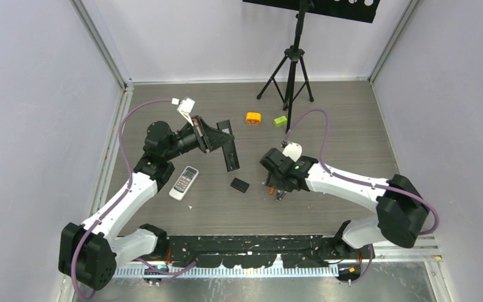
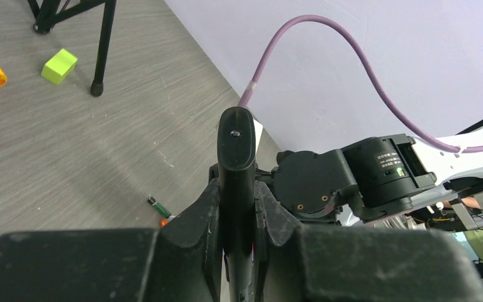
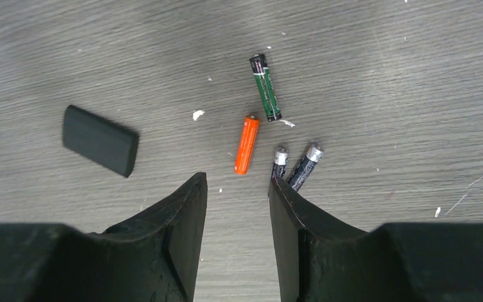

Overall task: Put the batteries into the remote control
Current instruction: Pick up the battery from the center of the board.

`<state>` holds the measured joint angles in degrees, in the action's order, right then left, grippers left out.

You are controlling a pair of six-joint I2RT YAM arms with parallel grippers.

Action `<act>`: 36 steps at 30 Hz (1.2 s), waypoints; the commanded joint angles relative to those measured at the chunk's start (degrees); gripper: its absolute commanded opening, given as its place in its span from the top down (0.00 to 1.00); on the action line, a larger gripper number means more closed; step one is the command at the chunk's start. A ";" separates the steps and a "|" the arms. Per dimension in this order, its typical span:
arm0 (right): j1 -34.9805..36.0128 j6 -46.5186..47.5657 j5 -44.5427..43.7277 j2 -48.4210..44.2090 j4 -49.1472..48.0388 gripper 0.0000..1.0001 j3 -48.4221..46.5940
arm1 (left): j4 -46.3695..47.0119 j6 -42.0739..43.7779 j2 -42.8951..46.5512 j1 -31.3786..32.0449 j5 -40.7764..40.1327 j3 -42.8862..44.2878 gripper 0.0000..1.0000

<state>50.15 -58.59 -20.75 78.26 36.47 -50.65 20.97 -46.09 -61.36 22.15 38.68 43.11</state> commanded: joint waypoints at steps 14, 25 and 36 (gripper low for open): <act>0.83 -8.18 -2.70 12.98 -3.48 0.68 -3.72 | -3.85 3.39 -2.62 0.08 -2.67 -1.33 1.00; 0.74 -9.00 -2.80 13.66 -1.06 0.67 -4.15 | -5.18 4.76 -3.34 0.08 -2.91 -0.87 1.00; 0.53 -9.48 -2.82 16.20 -2.71 0.75 -3.74 | -5.17 4.61 -4.92 0.08 -1.58 -0.42 1.00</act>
<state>50.63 -66.54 -21.34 93.67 34.54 -53.15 14.72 -42.54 -65.89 22.15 36.07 40.84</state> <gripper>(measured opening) 0.270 0.173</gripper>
